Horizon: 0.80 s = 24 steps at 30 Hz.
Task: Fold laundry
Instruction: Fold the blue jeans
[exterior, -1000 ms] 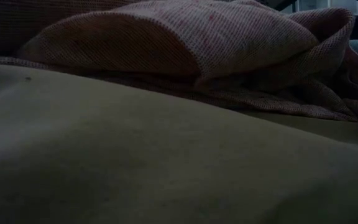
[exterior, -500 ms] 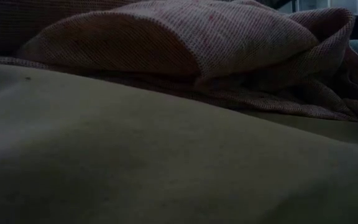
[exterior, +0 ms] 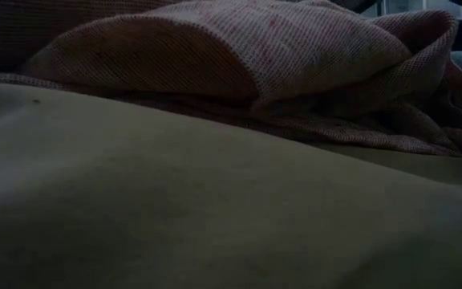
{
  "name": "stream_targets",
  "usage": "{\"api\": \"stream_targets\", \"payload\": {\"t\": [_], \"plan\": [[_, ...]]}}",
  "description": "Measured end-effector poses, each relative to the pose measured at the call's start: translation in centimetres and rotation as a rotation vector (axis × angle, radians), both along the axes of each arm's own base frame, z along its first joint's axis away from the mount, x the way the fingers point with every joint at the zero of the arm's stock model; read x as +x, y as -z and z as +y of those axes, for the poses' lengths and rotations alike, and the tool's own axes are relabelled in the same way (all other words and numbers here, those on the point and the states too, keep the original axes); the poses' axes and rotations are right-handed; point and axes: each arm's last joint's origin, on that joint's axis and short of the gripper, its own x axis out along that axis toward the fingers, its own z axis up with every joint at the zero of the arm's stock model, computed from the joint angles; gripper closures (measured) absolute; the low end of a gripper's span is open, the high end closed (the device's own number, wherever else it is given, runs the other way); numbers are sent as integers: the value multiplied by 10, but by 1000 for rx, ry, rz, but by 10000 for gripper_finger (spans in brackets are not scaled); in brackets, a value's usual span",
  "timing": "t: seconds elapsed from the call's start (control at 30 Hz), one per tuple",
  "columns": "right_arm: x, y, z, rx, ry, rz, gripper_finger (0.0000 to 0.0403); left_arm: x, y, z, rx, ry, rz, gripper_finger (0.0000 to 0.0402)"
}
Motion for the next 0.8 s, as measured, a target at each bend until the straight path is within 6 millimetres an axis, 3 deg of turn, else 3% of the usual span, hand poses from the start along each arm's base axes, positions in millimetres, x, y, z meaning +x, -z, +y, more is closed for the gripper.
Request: {"api": "stream_targets", "payload": {"t": [0.57, 0.67, 0.8], "plan": [[-2, 10, 0, 11, 0, 64, 241, -13, 53, -2, -22, 2, 115, 296], [-1, 10, 3, 9, -10, 59, 270, -17, 62, -2, -26, 0, 145, 296], [1, 10, 6, 17, -44, 43, 351, -22, 73, -3, -31, -7, 170, 296]]}}
